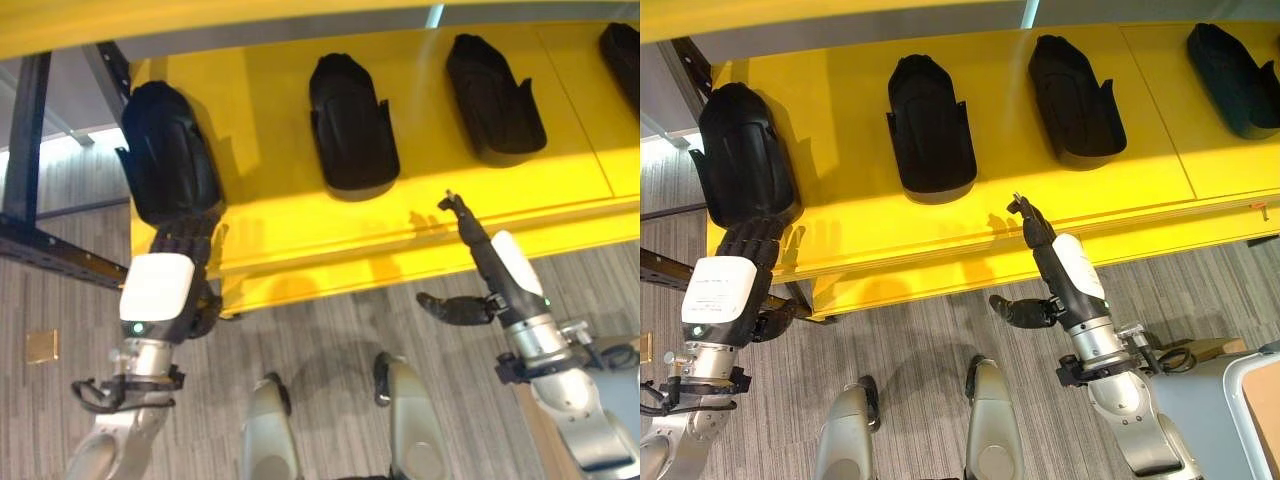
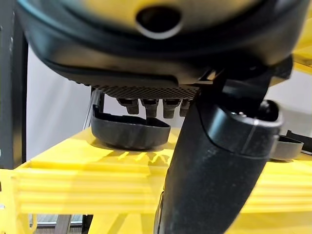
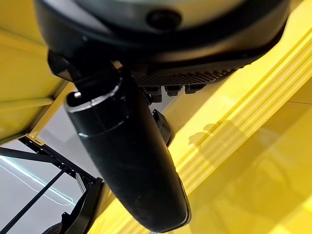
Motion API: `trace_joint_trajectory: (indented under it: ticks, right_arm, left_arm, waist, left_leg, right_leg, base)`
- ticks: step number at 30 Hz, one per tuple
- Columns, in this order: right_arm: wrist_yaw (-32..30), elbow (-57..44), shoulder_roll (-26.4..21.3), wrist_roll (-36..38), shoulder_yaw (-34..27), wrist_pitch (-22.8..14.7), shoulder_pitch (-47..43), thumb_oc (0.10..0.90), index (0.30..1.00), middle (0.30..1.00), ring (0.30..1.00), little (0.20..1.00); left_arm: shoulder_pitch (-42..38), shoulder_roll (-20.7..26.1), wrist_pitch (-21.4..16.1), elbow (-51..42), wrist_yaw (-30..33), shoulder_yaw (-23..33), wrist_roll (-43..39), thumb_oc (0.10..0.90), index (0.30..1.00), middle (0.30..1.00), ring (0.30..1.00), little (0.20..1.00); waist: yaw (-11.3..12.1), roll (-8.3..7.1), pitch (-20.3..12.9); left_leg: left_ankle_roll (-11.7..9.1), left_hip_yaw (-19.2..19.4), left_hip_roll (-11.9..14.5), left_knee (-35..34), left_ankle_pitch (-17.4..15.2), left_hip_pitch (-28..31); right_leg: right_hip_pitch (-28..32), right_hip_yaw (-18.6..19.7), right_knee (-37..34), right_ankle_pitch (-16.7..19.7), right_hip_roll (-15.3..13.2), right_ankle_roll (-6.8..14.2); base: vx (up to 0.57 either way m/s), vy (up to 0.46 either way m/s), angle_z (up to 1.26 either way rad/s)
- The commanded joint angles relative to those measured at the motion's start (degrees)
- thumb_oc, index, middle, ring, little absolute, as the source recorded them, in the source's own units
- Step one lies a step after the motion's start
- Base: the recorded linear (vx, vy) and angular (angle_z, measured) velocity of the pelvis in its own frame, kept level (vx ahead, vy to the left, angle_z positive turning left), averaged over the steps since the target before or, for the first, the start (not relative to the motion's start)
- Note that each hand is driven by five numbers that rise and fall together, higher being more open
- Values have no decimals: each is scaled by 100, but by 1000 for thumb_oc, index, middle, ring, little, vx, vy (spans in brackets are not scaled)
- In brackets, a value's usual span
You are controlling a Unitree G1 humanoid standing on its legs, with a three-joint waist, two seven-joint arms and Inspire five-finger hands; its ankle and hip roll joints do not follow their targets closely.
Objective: Move parts from the plastic box to the shelf.
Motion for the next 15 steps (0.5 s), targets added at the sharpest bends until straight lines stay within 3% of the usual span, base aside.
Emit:
trace_joint_trajectory:
  ticks: [1,15]
  right_arm:
    - [-278,-341,81,51,-116,-402,-470,900,1000,1000,1000,1000]
    - [-331,-367,48,12,-123,-375,-418,900,1000,1000,1000,1000]
  left_arm:
    - [67,346,-41,-310,237,175,-4,900,1000,1000,1000,1000]
    - [462,286,-89,-239,125,91,-159,900,1000,1000,1000,1000]
  waist:
    - [-50,-167,-565]
    - [7,-147,-520]
  left_leg:
    - [-82,-309,274,-178,383,-90]
    - [-60,-364,250,-161,388,-139]
  right_leg:
    - [349,401,-443,399,-475,400]
    - [324,362,-413,402,-498,387]
  base:
    - [0,0,0]
    - [0,0,0]
